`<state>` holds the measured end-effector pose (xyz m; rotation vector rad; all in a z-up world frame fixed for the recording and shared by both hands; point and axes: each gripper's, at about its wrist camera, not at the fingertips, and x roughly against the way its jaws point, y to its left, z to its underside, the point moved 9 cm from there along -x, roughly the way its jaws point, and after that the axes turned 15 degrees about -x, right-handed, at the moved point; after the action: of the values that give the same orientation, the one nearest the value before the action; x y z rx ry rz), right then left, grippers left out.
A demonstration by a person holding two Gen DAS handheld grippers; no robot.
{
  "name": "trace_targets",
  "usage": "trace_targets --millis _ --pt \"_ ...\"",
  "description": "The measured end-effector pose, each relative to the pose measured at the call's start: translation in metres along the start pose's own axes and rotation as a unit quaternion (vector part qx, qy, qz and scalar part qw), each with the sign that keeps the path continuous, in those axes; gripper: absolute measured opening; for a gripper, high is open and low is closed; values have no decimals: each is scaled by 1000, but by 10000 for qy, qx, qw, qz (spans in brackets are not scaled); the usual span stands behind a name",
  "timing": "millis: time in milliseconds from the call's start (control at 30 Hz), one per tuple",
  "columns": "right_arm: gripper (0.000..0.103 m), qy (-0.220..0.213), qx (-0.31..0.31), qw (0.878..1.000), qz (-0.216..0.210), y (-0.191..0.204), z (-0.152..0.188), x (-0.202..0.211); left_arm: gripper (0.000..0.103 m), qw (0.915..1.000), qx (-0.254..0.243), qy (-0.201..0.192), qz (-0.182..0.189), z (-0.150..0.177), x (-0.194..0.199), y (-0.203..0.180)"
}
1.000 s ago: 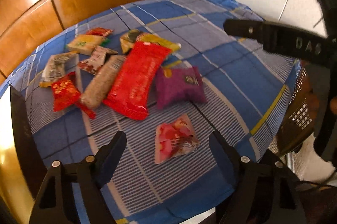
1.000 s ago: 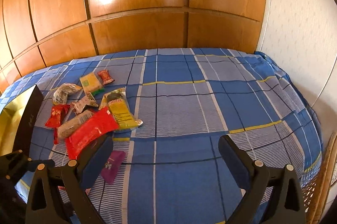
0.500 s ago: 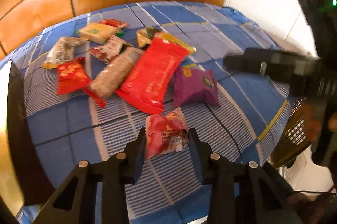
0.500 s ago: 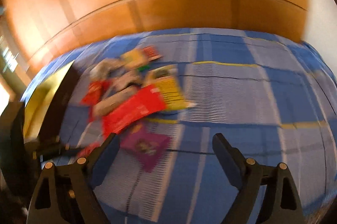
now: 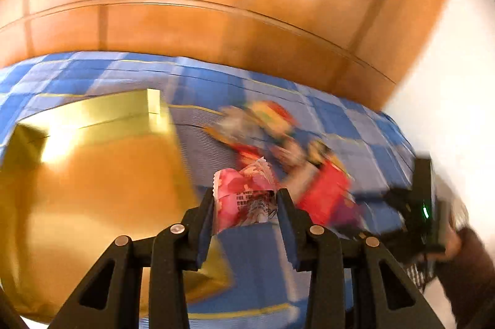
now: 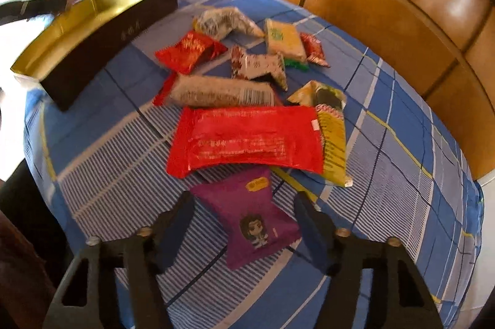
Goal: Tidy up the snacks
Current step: 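Grasp the pink wrapper with the left tool while the right tool grasps the purple bag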
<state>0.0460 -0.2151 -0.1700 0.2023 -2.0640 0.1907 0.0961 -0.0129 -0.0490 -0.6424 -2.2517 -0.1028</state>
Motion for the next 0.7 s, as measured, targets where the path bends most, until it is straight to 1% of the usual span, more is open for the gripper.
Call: trace_targets --millis 33,67,100,167,333,433,500,567,600,633,667,700 --pt "51 37 19 10000 27 0 0 -4 39 9999 86 38 -134 0 -1 14" --pt "42 86 28 10000 37 1 1 -8 39 9995 176 66 -244 -2 -3 26" --pt "40 103 6 9999 -15 0 3 -7 39 9990 291 96 -336 -4 -7 40" --pt "39 100 -62 9999 -56 0 4 -6 39 9966 604 265 -489 -6 -20 68" --pt "38 141 -272 9993 -194 -3 6 -6 39 9892 1069 582 -817 -12 -59 114" --pt "38 137 -343 9991 -222 -4 7 -7 40 9858 1150 715 -995 -19 -84 130" --pt "38 127 -363 9990 -214 -2 7 -8 41 9853 1160 751 -1001 -24 -94 135" --pt "38 123 -385 9989 -220 -2 7 -9 47 9834 1175 762 -1151 -26 -97 139" --pt "38 115 -399 9989 -221 -1 7 -9 50 9837 1169 722 -1156 -27 -97 138" --pt "38 106 -399 9989 -224 -1 7 -9 57 9839 1168 683 -1164 -28 -95 138" --pt "38 99 -401 9989 -228 -1 6 -10 61 9835 1165 636 -1233 -27 -90 137" --pt "38 94 -413 9988 -233 -1 6 -10 61 9827 1148 595 -1323 -25 -84 135"
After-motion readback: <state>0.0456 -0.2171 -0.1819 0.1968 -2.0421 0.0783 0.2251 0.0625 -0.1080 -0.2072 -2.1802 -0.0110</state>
